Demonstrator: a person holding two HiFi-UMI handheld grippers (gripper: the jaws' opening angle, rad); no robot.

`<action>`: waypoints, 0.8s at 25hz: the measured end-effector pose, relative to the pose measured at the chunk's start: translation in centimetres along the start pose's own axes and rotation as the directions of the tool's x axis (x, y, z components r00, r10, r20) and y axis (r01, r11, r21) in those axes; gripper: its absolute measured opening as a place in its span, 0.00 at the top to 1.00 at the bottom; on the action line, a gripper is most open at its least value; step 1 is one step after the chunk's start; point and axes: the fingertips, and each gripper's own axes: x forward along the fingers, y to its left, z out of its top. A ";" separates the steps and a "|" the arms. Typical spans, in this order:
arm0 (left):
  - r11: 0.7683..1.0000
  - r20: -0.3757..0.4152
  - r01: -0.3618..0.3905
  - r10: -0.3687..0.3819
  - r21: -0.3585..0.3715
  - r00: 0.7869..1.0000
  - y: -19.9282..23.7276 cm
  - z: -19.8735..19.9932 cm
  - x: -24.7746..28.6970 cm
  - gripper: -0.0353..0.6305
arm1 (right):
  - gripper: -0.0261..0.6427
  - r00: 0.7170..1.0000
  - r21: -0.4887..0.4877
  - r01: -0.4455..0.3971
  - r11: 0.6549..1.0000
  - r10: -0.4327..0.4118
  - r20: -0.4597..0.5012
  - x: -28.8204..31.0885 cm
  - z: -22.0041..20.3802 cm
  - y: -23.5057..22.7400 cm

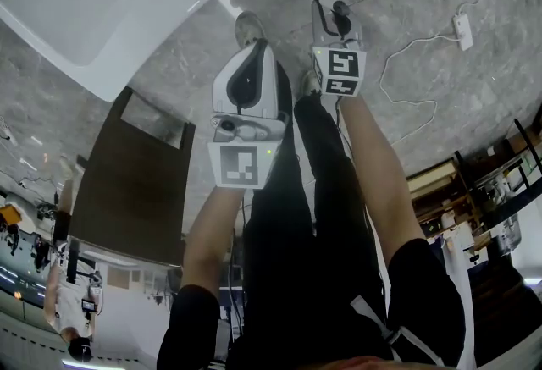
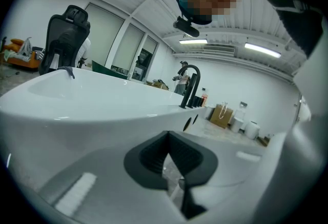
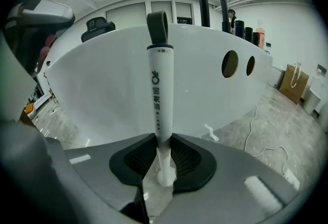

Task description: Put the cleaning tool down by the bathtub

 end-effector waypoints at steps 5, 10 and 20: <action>1.000 -0.006 0.002 -0.002 -0.003 1.000 0.5 -0.4 0.3 0.94 | 0.83 0.999 -0.004 -0.014 1.000 0.014 -0.037 1.0 -1.2 0.3; 1.000 0.001 0.001 -0.001 0.003 1.000 1.1 -0.1 0.4 0.94 | 0.83 0.998 -0.027 -0.024 0.999 0.022 -0.054 1.6 -1.7 0.4; 1.000 -0.010 -0.003 0.003 -0.012 1.000 1.7 -0.4 0.6 0.94 | 0.83 0.998 -0.043 -0.027 0.999 0.024 -0.066 3.0 -1.2 0.7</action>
